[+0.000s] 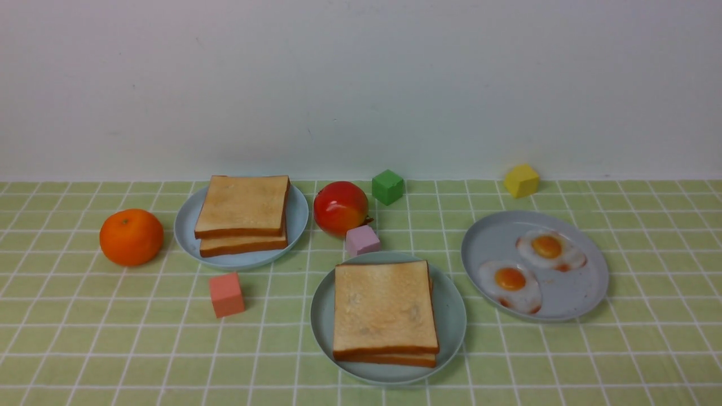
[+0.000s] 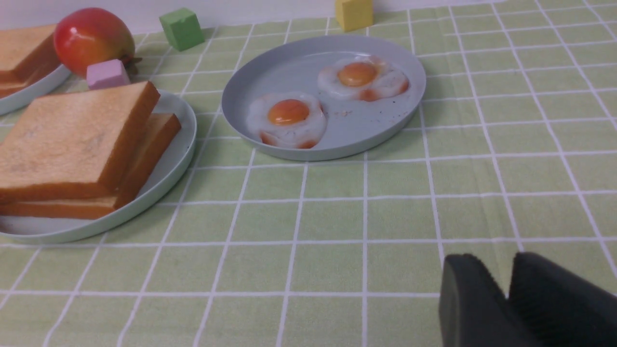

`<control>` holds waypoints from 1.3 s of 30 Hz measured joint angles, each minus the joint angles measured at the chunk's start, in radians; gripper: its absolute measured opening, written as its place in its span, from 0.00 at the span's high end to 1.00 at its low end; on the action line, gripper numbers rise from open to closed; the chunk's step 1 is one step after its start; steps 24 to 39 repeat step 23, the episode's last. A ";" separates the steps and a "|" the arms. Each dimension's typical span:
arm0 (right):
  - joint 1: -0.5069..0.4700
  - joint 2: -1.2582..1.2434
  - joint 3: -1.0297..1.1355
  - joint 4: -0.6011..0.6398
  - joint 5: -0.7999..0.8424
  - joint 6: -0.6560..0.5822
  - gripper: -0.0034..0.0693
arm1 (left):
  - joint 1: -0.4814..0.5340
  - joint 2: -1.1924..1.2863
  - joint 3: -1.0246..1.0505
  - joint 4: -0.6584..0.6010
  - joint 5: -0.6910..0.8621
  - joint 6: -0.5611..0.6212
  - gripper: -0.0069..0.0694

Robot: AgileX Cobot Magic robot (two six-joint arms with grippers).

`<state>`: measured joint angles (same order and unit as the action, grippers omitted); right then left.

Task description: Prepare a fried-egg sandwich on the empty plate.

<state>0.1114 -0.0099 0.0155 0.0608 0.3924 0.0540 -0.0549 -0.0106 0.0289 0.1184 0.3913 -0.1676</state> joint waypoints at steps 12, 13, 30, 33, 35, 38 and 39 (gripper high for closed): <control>0.000 0.000 0.000 0.000 0.000 0.000 0.72 | 0.000 0.000 0.000 0.000 0.000 0.000 0.82; 0.000 0.000 0.000 0.000 0.000 0.000 0.71 | 0.000 0.000 0.000 0.000 0.000 0.000 0.81; 0.000 0.000 0.000 0.000 0.000 0.000 0.69 | 0.000 0.000 0.000 0.001 0.000 0.000 0.80; 0.000 0.000 0.000 0.000 0.000 0.000 0.69 | 0.000 0.000 0.000 0.001 0.000 0.000 0.80; 0.000 0.000 0.000 0.000 0.000 0.000 0.69 | 0.000 0.000 0.000 0.001 0.000 0.000 0.80; 0.000 0.000 0.000 0.000 0.000 0.000 0.69 | 0.000 0.000 0.000 0.001 0.000 0.000 0.80; 0.000 0.000 0.000 0.000 0.000 0.000 0.69 | 0.000 0.000 0.000 0.001 0.000 0.000 0.80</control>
